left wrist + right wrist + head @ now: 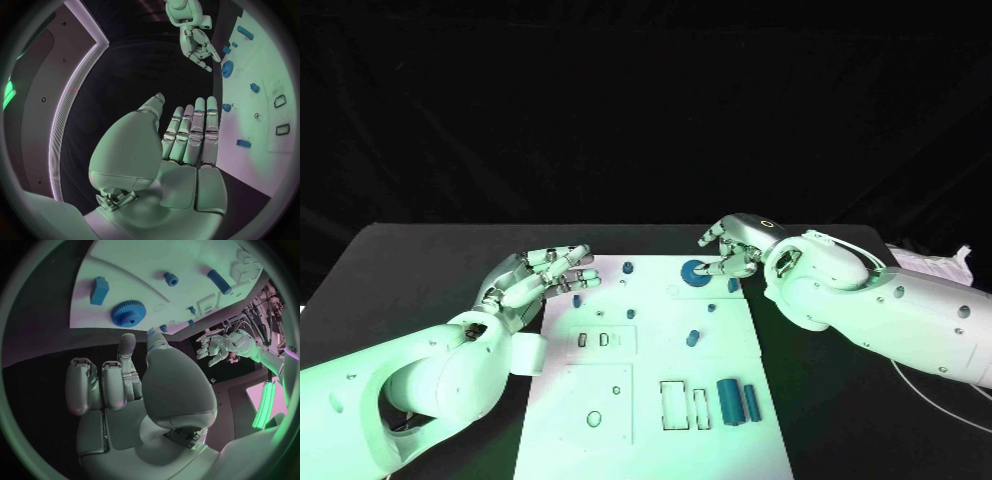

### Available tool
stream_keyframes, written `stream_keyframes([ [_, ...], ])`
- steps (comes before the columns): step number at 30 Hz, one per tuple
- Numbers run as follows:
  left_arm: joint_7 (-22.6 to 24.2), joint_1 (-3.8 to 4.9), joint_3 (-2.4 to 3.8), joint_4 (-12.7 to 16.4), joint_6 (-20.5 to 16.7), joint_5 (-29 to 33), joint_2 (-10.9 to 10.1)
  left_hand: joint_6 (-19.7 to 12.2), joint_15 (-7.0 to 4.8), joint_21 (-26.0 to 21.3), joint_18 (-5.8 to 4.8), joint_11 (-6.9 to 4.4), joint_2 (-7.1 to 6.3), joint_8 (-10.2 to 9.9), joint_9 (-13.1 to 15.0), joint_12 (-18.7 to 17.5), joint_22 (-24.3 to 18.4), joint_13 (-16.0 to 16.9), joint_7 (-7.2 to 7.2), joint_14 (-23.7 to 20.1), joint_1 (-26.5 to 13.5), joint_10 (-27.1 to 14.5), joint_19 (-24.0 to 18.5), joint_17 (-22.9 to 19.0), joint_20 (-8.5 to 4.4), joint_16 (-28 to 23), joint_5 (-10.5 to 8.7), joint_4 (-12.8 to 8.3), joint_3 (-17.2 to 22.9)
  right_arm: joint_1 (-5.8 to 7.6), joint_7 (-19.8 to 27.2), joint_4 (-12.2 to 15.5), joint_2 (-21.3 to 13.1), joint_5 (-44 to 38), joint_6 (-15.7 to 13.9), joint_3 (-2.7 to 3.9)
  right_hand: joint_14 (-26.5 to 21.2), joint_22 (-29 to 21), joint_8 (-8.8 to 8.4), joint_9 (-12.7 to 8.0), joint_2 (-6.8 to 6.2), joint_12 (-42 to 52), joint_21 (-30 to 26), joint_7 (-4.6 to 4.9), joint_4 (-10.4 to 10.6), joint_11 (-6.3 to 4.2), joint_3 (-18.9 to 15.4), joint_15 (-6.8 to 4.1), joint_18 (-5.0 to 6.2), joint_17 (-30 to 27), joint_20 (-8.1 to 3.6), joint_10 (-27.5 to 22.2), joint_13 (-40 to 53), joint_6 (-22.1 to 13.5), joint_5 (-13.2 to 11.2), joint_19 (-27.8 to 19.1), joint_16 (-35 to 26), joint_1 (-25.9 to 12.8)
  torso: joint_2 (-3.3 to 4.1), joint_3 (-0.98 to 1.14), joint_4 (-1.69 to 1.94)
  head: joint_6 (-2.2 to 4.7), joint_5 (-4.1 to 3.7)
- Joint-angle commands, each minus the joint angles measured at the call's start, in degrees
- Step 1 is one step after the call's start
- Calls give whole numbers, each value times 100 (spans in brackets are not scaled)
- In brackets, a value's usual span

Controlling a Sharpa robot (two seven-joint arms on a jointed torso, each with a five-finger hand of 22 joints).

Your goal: Assemble the parts on the task board

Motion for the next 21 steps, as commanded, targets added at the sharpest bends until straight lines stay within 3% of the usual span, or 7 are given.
stream_keyframes([
  [1,52,7,5,11,116,-23,7,-32,30,-26,50,2,27,-21,-9,-17,-10,-7,77,-19,11,-27,-32,9,21,-34,-25,-46,5,-12,-303,-40,23,97,488,2,333,146,42,7,56,590,74,-4,9,8,-32,19,-78,230,-5,35,646,-6,-76,110,149,91,0,-7,-4,-10,-15],
  [7,50,7,5,9,115,-23,11,-34,30,-26,51,2,31,-19,-8,-15,-11,-6,76,-18,16,-29,-33,10,21,-35,-24,-53,7,-42,-410,-120,128,-102,631,1,375,371,73,9,155,1356,188,-4,-17,10,19,28,-124,557,9,153,1495,31,-121,250,357,255,3,-11,13,-24,-34],
  [21,50,7,4,7,106,-22,13,-34,30,-26,51,2,31,-19,-8,-15,-11,-6,76,-18,16,-29,-33,10,21,-35,-24,-53,7,-90,-364,-282,341,-167,680,-4,380,437,161,27,288,1607,221,-41,-48,-19,51,11,-135,658,0,168,1831,214,40,279,424,376,3,-14,-1,-63,-4],
])
